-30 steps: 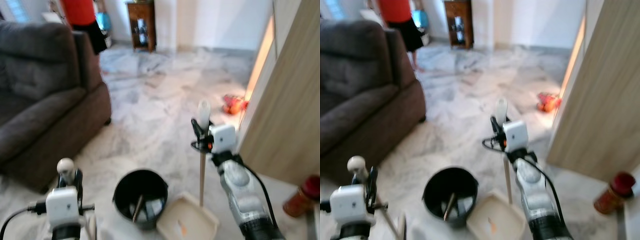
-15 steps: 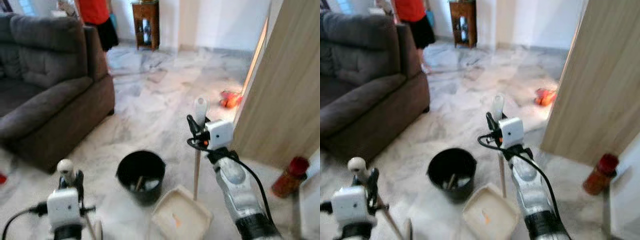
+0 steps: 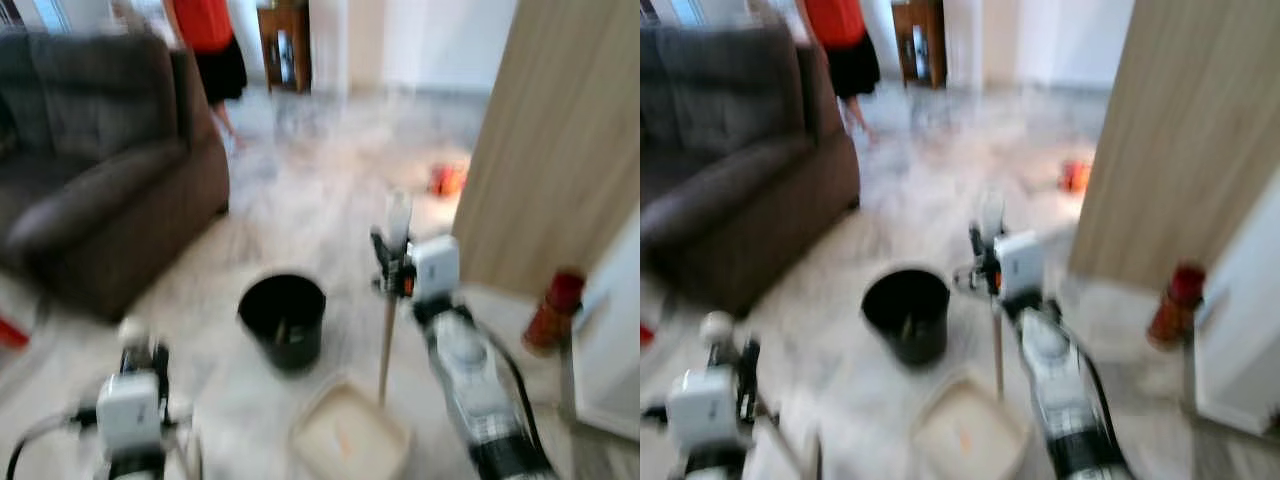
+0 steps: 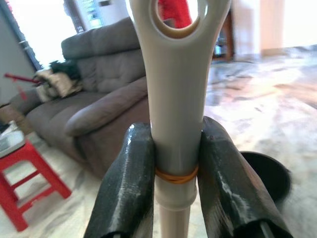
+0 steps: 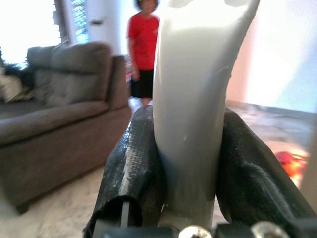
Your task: Sweep floor
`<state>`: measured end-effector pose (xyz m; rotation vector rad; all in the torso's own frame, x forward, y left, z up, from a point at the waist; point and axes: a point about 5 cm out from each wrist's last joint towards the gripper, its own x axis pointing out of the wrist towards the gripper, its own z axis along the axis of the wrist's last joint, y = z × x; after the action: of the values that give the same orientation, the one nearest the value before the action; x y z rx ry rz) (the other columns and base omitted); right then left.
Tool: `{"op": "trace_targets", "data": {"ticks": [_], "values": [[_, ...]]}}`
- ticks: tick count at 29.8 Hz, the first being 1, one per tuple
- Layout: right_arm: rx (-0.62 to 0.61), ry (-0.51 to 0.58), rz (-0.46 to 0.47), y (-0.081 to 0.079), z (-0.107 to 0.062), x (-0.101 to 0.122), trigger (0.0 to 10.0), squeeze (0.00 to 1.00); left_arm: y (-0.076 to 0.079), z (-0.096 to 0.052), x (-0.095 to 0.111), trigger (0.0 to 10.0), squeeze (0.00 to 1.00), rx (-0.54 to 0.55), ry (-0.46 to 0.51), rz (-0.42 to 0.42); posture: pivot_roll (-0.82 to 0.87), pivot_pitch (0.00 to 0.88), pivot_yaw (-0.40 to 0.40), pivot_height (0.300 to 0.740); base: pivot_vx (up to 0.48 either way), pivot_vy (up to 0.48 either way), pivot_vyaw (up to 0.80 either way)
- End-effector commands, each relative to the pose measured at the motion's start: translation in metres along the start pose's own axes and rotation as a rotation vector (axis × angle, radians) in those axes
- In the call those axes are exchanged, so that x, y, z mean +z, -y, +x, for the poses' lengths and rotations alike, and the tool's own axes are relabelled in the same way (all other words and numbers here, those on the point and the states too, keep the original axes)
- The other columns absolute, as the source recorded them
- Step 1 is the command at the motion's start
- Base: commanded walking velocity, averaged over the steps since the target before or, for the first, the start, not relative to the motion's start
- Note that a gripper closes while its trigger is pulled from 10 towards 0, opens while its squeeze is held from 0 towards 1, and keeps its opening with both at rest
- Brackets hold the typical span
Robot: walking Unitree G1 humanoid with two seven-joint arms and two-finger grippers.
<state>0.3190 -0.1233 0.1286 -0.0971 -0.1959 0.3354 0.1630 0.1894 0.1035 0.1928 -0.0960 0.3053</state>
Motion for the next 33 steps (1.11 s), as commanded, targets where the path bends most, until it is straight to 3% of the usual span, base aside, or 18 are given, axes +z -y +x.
{"op": "trace_targets", "data": {"ticks": [1,33], "values": [[0.007,0.048,-0.008,-0.0022,0.0053,0.0116,10.0,0.0,-0.0048,0.004,0.0078,10.0,0.0,0.01,0.049,0.012,-0.04,0.0,0.081,0.74,-0.296,0.0,-0.76],[0.01,0.039,-0.003,-0.0059,0.0055,0.0109,10.0,0.0,-0.0037,0.0064,0.0085,10.0,0.0,0.005,0.056,0.007,-0.04,0.0,0.083,0.74,-0.294,0.0,-0.74]]}}
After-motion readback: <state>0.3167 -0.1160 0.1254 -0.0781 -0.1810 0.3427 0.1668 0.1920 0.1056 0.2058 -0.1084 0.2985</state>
